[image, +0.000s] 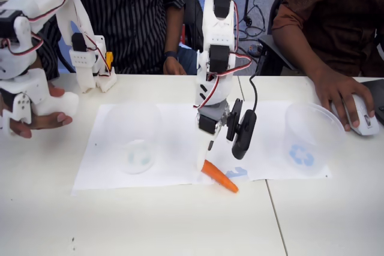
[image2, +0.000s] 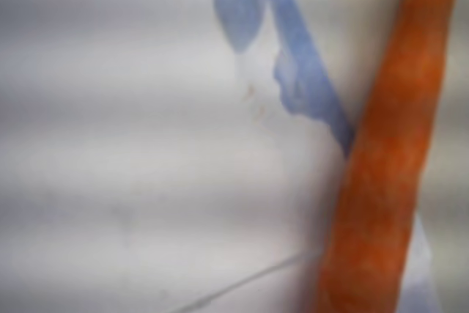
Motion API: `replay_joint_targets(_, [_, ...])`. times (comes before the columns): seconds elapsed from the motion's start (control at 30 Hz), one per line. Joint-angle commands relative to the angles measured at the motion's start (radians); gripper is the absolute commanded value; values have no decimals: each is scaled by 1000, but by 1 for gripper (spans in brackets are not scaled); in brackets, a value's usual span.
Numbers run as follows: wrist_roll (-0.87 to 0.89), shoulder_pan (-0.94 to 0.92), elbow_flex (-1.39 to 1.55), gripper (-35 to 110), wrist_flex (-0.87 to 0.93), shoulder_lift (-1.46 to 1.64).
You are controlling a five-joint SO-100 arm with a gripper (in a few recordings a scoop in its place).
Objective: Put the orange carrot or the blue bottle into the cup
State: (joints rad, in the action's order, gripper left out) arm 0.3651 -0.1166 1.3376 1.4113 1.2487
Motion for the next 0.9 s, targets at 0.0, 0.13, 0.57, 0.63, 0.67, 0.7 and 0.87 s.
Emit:
replay_joint_targets(0.0, [5, -11, 9, 36, -6, 38])
replay_joint_targets(0.13, [5, -11, 17, 36, -8, 28])
replay_joint_targets(0.57, [3, -21, 97, 36, -120, 34])
replay_joint_targets(0.63, [3, -25, 98, 36, -121, 29])
replay_joint_targets(0.67, [3, -26, 98, 36, -121, 29])
replay_joint_targets(0.7, [3, -28, 97, 36, -121, 29])
replay_joint_targets(0.87, [3, -29, 100, 36, -150, 28])
